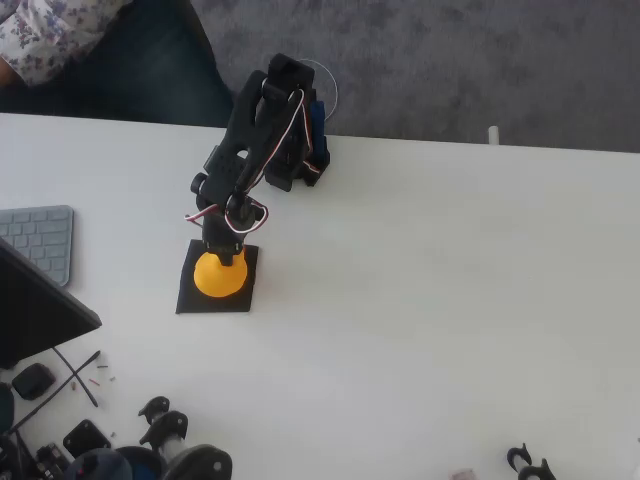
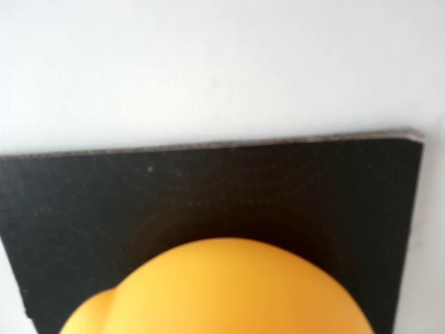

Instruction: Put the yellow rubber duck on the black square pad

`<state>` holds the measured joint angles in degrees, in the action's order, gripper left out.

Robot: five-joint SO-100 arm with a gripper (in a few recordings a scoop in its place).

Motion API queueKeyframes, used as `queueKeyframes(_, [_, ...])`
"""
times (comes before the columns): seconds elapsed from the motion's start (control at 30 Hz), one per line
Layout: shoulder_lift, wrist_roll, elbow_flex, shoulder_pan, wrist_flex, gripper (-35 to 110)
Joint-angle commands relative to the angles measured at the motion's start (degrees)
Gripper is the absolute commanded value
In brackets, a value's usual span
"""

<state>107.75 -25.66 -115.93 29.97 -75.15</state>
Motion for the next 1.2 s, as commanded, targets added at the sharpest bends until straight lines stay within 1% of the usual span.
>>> queueKeyframes(0.0, [1.7,-1.4,-1.0,-0.4,-1.1,14])
queueKeyframes(0.13, [1.7,-5.0,-1.0,-0.4,-1.2,29])
queueKeyframes(0.23, [1.8,-8.4,-1.5,0.2,-1.3,35])
queueKeyframes(0.6, [1.8,-9.1,-4.8,-1.3,-1.4,35])
queueKeyframes(0.77, [2.9,-8.3,-5.4,-8.4,-1.5,35])
queueKeyframes(0.87, [6.8,-7.8,-5.4,-12.0,-1.6,35])
queueKeyframes(1.17, [18.6,-2.5,-4.7,-20.8,-3.8,35])
